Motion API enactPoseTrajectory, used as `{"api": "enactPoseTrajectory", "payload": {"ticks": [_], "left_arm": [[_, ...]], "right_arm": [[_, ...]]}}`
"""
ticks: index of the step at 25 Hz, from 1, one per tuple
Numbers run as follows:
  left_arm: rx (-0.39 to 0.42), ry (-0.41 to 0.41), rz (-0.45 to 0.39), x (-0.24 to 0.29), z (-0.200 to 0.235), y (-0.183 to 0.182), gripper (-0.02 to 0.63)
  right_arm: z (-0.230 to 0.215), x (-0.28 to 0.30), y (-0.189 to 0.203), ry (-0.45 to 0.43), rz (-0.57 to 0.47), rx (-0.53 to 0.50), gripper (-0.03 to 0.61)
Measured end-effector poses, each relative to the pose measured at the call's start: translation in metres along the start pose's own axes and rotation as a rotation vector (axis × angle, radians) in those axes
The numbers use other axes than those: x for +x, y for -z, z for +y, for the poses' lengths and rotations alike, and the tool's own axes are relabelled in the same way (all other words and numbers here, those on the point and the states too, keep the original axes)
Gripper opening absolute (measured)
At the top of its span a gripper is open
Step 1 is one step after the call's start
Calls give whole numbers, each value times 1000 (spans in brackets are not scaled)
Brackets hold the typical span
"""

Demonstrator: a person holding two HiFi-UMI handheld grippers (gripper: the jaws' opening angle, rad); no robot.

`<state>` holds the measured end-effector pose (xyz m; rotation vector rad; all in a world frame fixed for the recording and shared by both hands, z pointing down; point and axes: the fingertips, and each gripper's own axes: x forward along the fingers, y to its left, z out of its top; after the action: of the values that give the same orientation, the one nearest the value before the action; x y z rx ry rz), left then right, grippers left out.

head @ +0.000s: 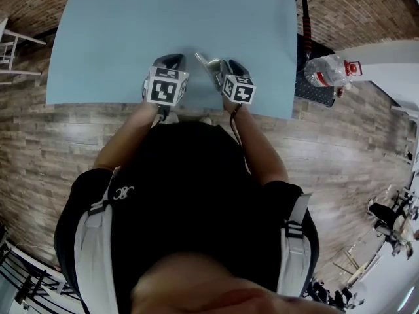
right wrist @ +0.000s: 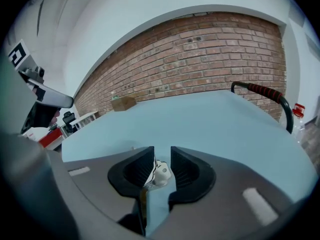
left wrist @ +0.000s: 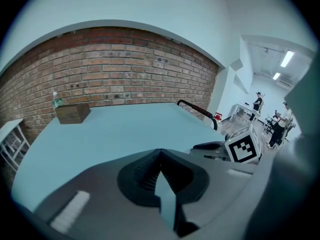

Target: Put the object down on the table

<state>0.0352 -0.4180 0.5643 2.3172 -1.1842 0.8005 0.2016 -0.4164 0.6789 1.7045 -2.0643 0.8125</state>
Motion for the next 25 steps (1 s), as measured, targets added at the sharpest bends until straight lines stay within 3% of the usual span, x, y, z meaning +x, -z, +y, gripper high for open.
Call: {"api": "enactPoseTrajectory", "payload": {"ticks": [4, 7, 10, 12, 15, 25], "left_arm": [[2, -1, -1, 3, 0, -3, -2], [1, -5, -1, 3, 0, -3, -1], [0, -6, -1, 3, -1, -3, -1], [0, -4, -3, 4, -2, -4, 0], [5, 4, -16, 1, -8, -9, -1], [24, -3, -121, -17, -20, -42, -2]], "right_arm": [[-2, -7, -18, -6, -52, 17, 101], [7, -25, -47, -34, -151, 28, 94], [16, -51, -81, -47, -260, 20, 64], [20, -67, -102, -47, -317, 7, 2], [27, -87, -127, -53, -384, -22, 1], [42, -134, -171, -48, -492, -72, 5]]}}
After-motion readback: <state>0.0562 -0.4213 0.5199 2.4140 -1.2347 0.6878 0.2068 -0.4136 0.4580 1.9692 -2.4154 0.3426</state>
